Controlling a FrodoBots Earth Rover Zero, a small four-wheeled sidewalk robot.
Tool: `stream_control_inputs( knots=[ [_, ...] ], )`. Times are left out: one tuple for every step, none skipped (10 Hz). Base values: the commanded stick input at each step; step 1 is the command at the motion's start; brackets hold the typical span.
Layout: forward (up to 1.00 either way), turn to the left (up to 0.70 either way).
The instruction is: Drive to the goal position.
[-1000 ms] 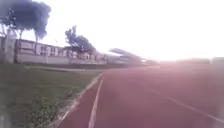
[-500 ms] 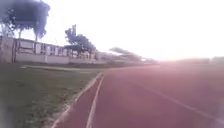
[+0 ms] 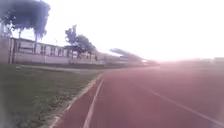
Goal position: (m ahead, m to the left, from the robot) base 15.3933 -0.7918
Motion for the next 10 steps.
stream_control_inputs(
  knots=[
    [0.70, 0.00],
    [0.70, 0.00],
    [0.70, 0.00],
    [0.70, 0.00],
    [0.70, 0.00],
    [0.70, 0.00],
    [0.70, 0.00],
    [0.70, 0.00],
    [0.70, 0.00],
    [0.70, 0.00]
  ],
)
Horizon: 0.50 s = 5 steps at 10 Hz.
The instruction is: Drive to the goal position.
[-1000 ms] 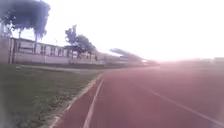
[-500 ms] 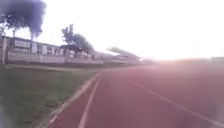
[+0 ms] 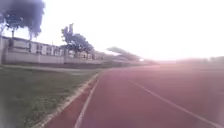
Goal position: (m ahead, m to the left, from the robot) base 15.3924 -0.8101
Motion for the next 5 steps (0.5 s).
stream_control_inputs(
  knots=[
    [0.70, 0.00],
    [0.70, 0.00],
    [0.70, 0.00],
    [0.70, 0.00],
    [0.70, 0.00]
  ],
)
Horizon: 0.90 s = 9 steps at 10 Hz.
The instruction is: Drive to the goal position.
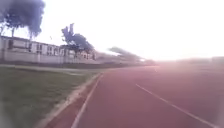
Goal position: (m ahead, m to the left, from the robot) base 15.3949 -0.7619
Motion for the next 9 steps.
stream_control_inputs(
  knots=[
    [0.70, 0.00],
    [0.70, 0.00],
    [0.70, 0.00],
    [0.70, 0.00],
    [0.70, 0.00],
    [0.70, 0.00],
    [0.70, 0.00],
    [0.70, 0.00],
    [0.70, 0.00]
  ],
)
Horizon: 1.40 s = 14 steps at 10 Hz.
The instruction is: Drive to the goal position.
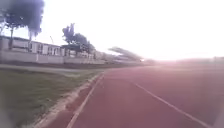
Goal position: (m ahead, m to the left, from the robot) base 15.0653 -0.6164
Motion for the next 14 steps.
stream_control_inputs(
  knots=[
    [0.70, 0.00],
    [0.70, 0.00],
    [0.70, 0.00],
    [0.70, 0.00],
    [0.70, 0.00],
    [0.70, 0.00],
    [0.70, 0.00],
    [0.70, 0.00],
    [0.70, 0.00],
    [0.70, 0.00],
    [0.70, 0.00],
    [0.70, 0.00],
    [0.70, 0.00],
    [0.70, 0.00]
  ],
)
